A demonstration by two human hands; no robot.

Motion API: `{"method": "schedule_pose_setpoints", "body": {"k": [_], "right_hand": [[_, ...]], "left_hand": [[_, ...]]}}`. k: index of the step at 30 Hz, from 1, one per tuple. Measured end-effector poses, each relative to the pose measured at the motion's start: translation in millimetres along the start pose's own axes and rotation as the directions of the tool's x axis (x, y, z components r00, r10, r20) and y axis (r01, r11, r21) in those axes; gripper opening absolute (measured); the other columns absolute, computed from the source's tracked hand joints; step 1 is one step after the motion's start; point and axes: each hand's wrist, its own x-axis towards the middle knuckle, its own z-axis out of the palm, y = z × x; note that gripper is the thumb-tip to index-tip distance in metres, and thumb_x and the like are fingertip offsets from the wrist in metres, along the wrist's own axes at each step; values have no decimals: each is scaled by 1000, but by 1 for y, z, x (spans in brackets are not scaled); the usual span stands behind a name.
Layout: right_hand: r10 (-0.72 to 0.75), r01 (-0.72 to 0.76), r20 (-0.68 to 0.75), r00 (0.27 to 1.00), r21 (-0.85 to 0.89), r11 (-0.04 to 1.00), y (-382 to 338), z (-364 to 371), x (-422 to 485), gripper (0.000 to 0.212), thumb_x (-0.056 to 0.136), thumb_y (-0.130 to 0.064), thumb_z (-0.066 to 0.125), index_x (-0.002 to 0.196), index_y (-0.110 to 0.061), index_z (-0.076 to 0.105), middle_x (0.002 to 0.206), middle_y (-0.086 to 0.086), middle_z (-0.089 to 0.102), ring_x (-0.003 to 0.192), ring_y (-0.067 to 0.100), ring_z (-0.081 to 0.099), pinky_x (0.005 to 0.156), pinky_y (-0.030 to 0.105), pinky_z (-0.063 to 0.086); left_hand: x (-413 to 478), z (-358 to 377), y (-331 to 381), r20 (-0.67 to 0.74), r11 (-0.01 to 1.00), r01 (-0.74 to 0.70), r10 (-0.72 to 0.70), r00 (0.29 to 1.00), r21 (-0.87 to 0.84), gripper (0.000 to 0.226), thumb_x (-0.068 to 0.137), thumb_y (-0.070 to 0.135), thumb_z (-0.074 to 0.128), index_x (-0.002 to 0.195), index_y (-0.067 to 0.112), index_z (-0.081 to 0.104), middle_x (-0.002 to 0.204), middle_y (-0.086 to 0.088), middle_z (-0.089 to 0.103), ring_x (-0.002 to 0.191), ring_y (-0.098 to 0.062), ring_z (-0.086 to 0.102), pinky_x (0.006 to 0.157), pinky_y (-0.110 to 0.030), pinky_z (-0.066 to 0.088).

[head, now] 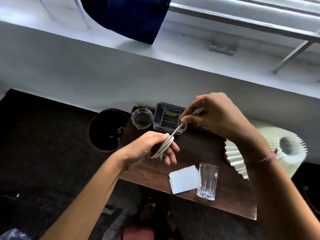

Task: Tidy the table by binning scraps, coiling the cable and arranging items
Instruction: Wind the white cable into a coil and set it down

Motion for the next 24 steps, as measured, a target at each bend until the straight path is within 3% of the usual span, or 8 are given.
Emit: {"method": "schedule_pose_setpoints", "body": {"k": [3,6,9,12,14,17,19,24], "right_hand": [[6,-20,42,999,340,940,19,13,5,10,79,-24,71,88,-23,75,79,0,69,68,1,58,65,15,43],[116,-124,58,992,693,711,28,40,-6,17,87,-11,60,100,-12,71,69,-9,65,65,0,54,65,11,44],[250,-173,58,966,866,469,22,71,-21,21,89,-4,54,105,-5,67,72,-9,66,63,-4,56,64,6,45],[371,-192,95,924,954,232,5,93,-32,21,88,-4,55,105,3,66,87,5,70,70,1,64,68,12,51],[419,-182,105,902,972,148,-6,100,-37,17,87,-5,58,101,-2,68,83,5,72,69,3,65,70,14,54],[476,-154,66,877,977,148,-15,103,-39,16,81,-7,66,96,-7,72,75,-4,73,67,-2,64,62,9,49],[485,-167,72,872,974,156,-14,103,-39,15,80,-9,68,94,-10,73,81,-3,73,71,-3,63,61,7,47],[343,-219,210,915,976,-13,-10,95,-35,18,83,0,60,93,-10,71,79,-2,75,75,4,68,66,11,52]], "left_hand": [[-4,4,0,34,984,-59,66,997,-170,40,92,37,39,83,8,66,54,-1,60,48,-11,50,68,-27,51],[-2,8,6,2,929,-138,147,989,-343,32,90,31,42,72,14,62,45,7,44,45,-8,43,57,-21,50],[4,10,11,-36,774,-167,183,982,-611,32,89,28,43,63,17,56,40,12,29,38,-3,30,45,-17,43],[10,9,11,-118,610,-188,153,981,-770,34,86,27,40,55,17,51,42,9,15,37,-7,14,37,-14,36],[15,10,9,-208,541,-244,129,970,-805,34,83,27,41,51,18,48,40,8,12,36,-8,11,33,-13,31],[21,11,8,-282,468,-302,114,953,-830,34,79,27,42,46,19,45,27,6,22,34,-9,8,32,-13,23],[23,10,8,-299,446,-319,116,947,-836,34,78,27,42,45,20,44,25,6,31,33,-9,8,30,-13,23],[24,11,7,-333,401,-349,111,936,-847,34,76,26,42,42,19,42,25,7,25,32,-8,9,30,-13,22]]}}
